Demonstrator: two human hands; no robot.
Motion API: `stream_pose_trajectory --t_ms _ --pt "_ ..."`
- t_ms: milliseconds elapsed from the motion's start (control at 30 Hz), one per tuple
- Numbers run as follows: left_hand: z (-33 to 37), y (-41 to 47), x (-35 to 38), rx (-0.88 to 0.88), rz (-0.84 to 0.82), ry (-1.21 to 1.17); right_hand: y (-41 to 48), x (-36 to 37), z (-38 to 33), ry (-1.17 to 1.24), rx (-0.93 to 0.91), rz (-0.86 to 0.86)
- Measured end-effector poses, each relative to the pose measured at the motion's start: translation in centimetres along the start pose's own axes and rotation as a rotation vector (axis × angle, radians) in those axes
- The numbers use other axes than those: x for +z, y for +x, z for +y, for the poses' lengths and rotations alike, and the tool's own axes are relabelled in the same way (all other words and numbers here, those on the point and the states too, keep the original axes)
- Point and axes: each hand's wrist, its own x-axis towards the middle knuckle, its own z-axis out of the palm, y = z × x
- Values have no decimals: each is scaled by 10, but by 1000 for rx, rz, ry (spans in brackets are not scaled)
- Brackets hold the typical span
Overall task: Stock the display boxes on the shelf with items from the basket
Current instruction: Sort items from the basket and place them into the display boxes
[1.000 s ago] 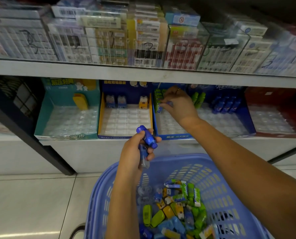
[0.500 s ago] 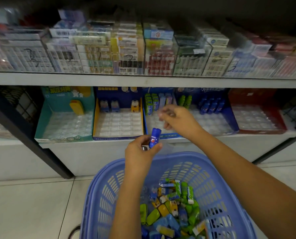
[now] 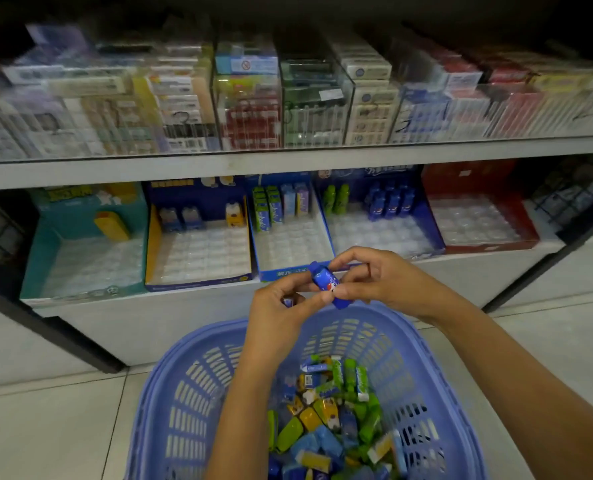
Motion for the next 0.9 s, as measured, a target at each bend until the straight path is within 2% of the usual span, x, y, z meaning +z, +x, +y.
stream_pose_trajectory --t_ms 133,233,333,400,467,533,633,700,900 --pt "0 3 9 11 -39 89 -3 -8 1 -241 -23 7" --pt "0 6 13 1 24 102 -3 -7 0 -500 -97 41" --pt "0 9 16 -22 99 58 0 -7 -4 -555 -182 100" --pt "0 11 18 -45 115 24 2 -11 -5 -464 -198 99" --pt "1 11 20 -85 104 -26 5 -24 -6 -337 -174 145" --pt "1 10 22 -144 95 -107 11 -49 -3 -278 -143 267" --pt "0 11 24 -213 81 -189 20 -97 5 -400 -84 475" --pt "-2 11 25 -242 72 -209 28 -125 11 -499 -42 553" --pt "-7 14 26 -334 65 -359 49 -168 29 -865 120 478"
